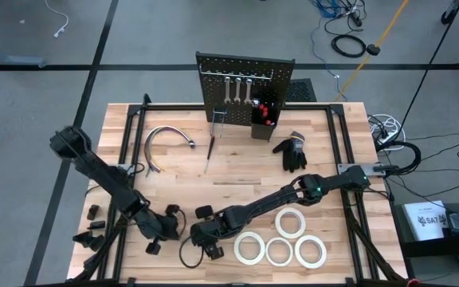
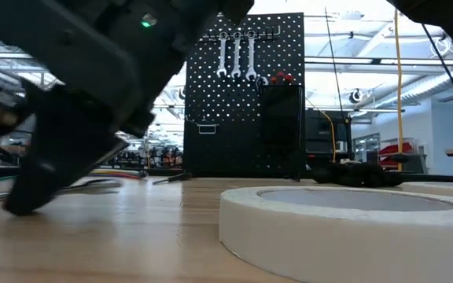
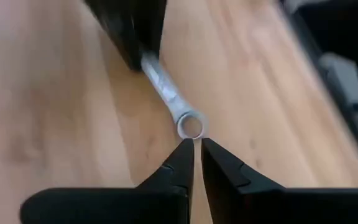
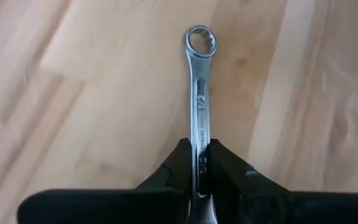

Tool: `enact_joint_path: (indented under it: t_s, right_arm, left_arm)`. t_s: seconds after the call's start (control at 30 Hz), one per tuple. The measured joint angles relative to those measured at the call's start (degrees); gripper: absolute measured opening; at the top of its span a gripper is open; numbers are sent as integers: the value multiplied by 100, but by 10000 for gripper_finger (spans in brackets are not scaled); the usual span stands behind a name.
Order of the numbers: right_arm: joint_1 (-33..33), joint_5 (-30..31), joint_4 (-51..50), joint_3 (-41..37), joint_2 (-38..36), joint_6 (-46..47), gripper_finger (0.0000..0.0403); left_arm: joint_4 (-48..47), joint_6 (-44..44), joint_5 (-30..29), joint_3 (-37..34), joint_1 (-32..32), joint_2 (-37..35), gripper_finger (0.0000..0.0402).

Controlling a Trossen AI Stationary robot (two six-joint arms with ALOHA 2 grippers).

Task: Hang tools onto peg board
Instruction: Hang the silver wrench on the peg board

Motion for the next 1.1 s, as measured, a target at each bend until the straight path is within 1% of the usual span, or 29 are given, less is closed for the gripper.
enact_joint_path:
  t_s: [0.13,0.2,0.27,0.4,0.43,0.53,0.6,0.67,0.73,0.8,0.87,0.93,1.0,1.1]
  right_arm:
    - [-80,63,-388,-6,-97,-147,28]
    - [-163,69,-535,-6,-144,-166,17]
    - [-238,307,-706,-18,-218,-164,8]
    - [-330,1225,-797,-39,-422,-109,4]
    - [-339,1416,-769,-39,-540,-65,4]
    - [-360,2245,-741,-12,-1010,71,4]
    - [-381,2928,-796,-17,-1233,277,4]
    - [-382,3636,-988,-191,-1431,535,4]
    - [-379,4285,-1082,-562,-1710,881,4]
    - [-366,4785,-968,-1088,-2133,1365,4]
    - [-362,5304,-484,-1806,-2606,1960,4]
    - [-388,5775,393,-2652,-2983,2375,4]
    - [-446,5656,1862,-3432,-3255,2248,4]
    - [-588,4947,4922,-4389,-3530,1432,4]
  left_arm:
    - [-700,198,-562,17,196,-1178,34]
    - [-1002,281,-895,17,271,-1823,34]
    - [-1124,340,-1166,35,314,-2406,34]
    - [-1634,487,-1433,32,314,-3443,34]
    - [-1717,487,-1483,34,303,-3647,34]
    - [-2069,474,-1590,34,313,-4177,34]
    - [-2156,475,-1614,34,310,-4431,34]
    - [-2199,449,-1632,34,301,-4598,34]
    - [-2205,450,-1638,34,261,-4683,34]
    - [-2199,440,-1642,34,189,-4710,34]
    - [-2152,437,-1655,34,99,-4708,34]
    - [-2074,435,-1722,36,-3,-4705,34]
    - [-2006,437,-1863,36,-111,-4706,34]
    - [-1880,444,-2027,36,-253,-4705,34]
